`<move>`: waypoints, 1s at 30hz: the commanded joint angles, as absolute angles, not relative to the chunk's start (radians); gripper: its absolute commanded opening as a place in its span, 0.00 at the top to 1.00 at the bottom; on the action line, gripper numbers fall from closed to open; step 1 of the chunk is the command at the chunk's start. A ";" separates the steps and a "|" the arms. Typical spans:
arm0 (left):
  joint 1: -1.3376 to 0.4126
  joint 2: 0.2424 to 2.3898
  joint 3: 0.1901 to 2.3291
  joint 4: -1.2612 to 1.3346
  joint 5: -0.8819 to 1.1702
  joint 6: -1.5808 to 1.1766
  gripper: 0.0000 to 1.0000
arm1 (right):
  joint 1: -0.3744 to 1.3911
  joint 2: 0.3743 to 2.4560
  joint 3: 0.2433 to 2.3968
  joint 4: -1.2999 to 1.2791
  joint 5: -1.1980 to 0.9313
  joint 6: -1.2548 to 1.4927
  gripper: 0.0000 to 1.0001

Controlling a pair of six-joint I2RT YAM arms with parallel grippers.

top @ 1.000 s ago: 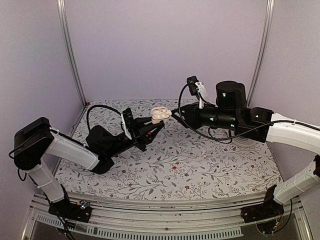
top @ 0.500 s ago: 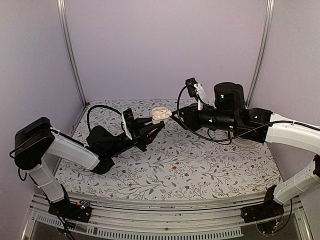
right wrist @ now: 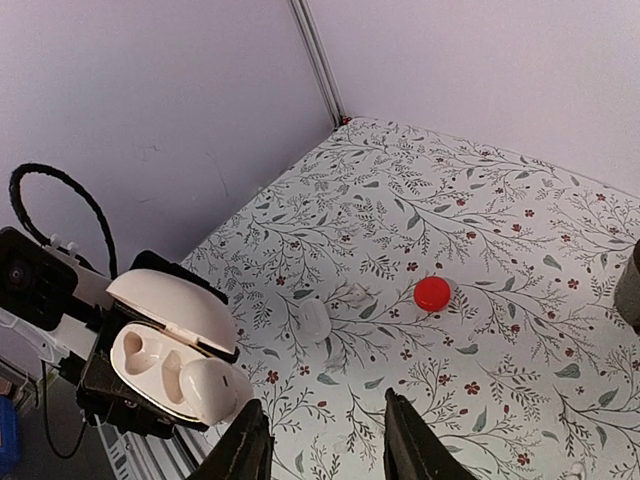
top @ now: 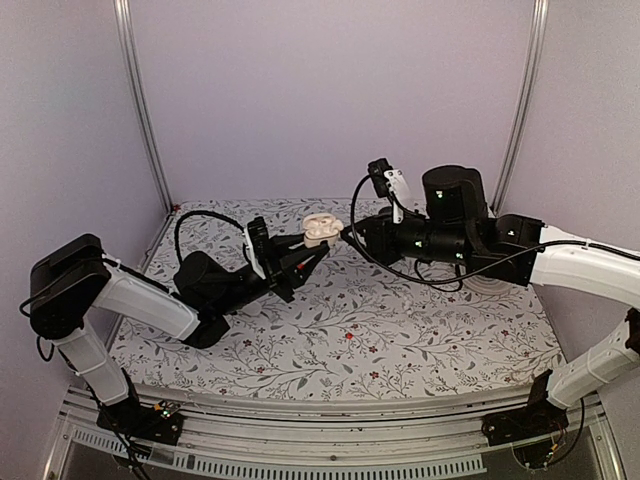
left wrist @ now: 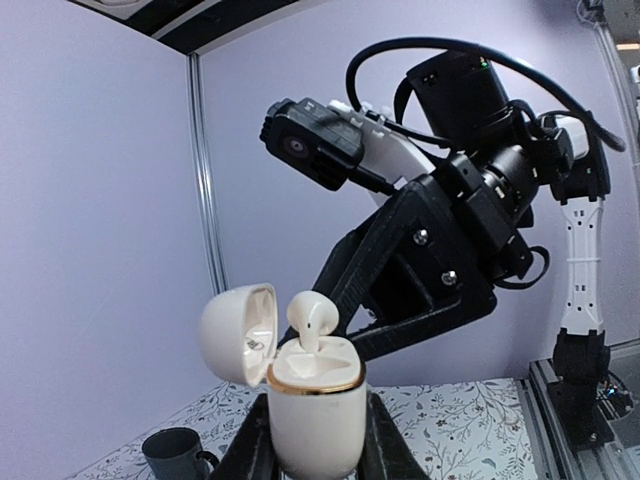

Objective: Insert the wireless bluetooth earbuds into the charging case
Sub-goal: Adjust the right earbud in the right side groove of the charging case.

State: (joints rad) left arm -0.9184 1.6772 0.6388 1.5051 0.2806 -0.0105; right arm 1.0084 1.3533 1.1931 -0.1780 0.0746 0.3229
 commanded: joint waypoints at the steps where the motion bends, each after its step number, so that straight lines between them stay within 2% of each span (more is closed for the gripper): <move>1: -0.924 1.685 0.660 1.597 0.278 0.000 1.00 | 1.018 1.370 1.244 -0.203 0.122 0.308 0.60; 30: -0.925 1.703 0.673 1.549 0.270 0.010 1.00 | 1.043 1.385 1.285 -0.231 0.144 0.293 0.60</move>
